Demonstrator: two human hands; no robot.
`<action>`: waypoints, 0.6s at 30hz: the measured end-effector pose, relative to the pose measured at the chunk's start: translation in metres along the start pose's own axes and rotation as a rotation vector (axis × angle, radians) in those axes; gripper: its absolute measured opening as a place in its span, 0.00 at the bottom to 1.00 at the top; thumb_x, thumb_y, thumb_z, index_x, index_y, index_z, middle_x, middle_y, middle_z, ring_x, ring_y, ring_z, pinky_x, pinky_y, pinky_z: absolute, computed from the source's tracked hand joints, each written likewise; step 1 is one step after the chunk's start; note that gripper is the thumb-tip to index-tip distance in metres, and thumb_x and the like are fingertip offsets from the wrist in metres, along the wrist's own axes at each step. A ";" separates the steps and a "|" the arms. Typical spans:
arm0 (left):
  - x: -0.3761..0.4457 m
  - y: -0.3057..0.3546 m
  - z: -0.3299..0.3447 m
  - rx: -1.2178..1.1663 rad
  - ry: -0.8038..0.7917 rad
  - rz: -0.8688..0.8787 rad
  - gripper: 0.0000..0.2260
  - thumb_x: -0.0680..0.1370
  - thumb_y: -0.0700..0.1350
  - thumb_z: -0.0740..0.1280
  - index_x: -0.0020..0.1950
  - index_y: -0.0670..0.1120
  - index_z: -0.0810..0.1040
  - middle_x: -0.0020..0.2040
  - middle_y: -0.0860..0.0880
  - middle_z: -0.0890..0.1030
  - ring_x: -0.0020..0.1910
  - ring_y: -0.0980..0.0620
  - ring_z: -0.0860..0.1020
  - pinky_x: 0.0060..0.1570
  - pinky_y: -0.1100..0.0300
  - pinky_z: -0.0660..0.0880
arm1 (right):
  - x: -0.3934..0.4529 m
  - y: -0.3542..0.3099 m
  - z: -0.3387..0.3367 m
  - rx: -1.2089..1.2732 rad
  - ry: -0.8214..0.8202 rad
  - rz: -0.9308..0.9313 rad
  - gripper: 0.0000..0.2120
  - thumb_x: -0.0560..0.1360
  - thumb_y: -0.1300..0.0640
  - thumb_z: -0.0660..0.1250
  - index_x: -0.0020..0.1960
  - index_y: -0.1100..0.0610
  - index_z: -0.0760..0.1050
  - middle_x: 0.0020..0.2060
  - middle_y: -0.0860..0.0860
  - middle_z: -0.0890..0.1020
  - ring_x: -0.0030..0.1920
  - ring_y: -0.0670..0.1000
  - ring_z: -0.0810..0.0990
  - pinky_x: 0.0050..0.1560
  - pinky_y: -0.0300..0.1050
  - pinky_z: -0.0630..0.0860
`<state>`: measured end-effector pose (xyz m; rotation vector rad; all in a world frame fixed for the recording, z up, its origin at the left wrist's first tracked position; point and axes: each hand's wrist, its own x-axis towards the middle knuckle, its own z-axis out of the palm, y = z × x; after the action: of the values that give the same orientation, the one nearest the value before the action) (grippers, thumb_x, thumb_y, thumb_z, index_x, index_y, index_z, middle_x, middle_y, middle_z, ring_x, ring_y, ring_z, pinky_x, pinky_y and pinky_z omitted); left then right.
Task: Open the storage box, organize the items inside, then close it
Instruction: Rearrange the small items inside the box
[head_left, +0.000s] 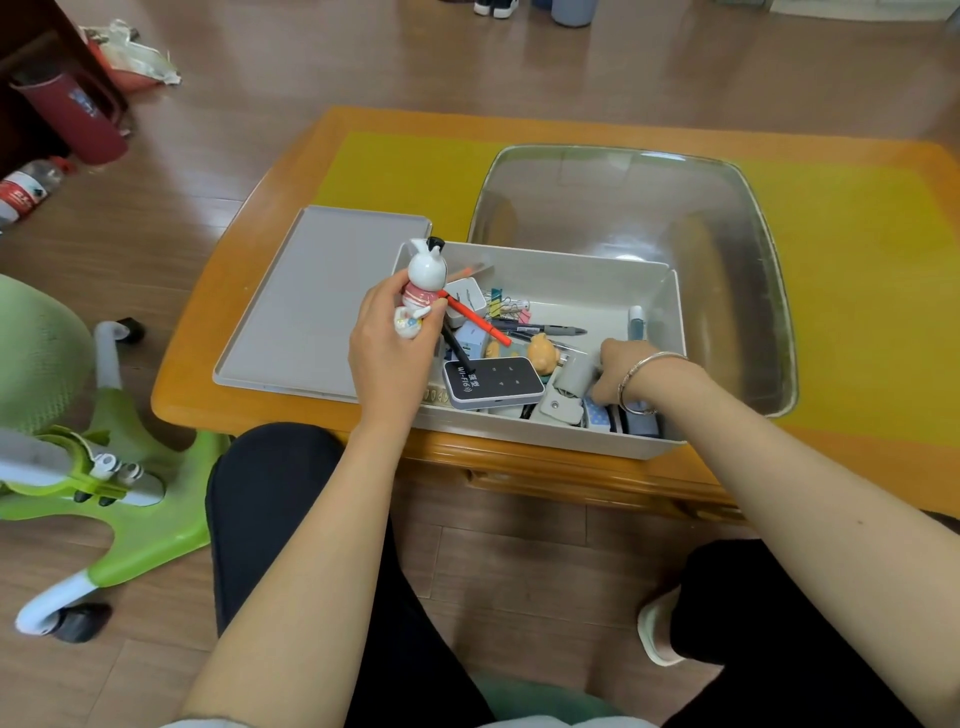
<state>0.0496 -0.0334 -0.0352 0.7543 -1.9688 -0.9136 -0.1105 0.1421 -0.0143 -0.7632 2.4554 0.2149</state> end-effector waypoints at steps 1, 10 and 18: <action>0.000 0.000 0.000 0.000 0.002 0.000 0.18 0.76 0.52 0.70 0.63 0.48 0.75 0.55 0.57 0.75 0.53 0.62 0.73 0.46 0.80 0.68 | 0.001 0.001 0.002 0.016 0.030 0.003 0.08 0.73 0.56 0.65 0.44 0.58 0.68 0.34 0.53 0.73 0.33 0.51 0.73 0.34 0.42 0.70; 0.001 0.001 -0.002 -0.043 0.031 -0.059 0.17 0.75 0.51 0.70 0.63 0.49 0.75 0.55 0.57 0.76 0.51 0.64 0.75 0.47 0.79 0.69 | 0.009 0.001 0.008 0.058 0.079 0.059 0.06 0.72 0.59 0.65 0.40 0.59 0.69 0.31 0.53 0.73 0.32 0.52 0.74 0.29 0.39 0.68; 0.015 -0.006 -0.015 -0.101 0.120 -0.137 0.17 0.75 0.49 0.71 0.62 0.48 0.76 0.56 0.54 0.78 0.53 0.59 0.77 0.49 0.75 0.71 | 0.007 0.011 -0.007 0.233 0.307 0.042 0.10 0.70 0.56 0.71 0.40 0.62 0.73 0.39 0.60 0.78 0.39 0.59 0.75 0.38 0.42 0.68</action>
<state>0.0561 -0.0528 -0.0281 0.8732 -1.7706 -1.0164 -0.1249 0.1455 -0.0125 -0.6839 2.7222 -0.1848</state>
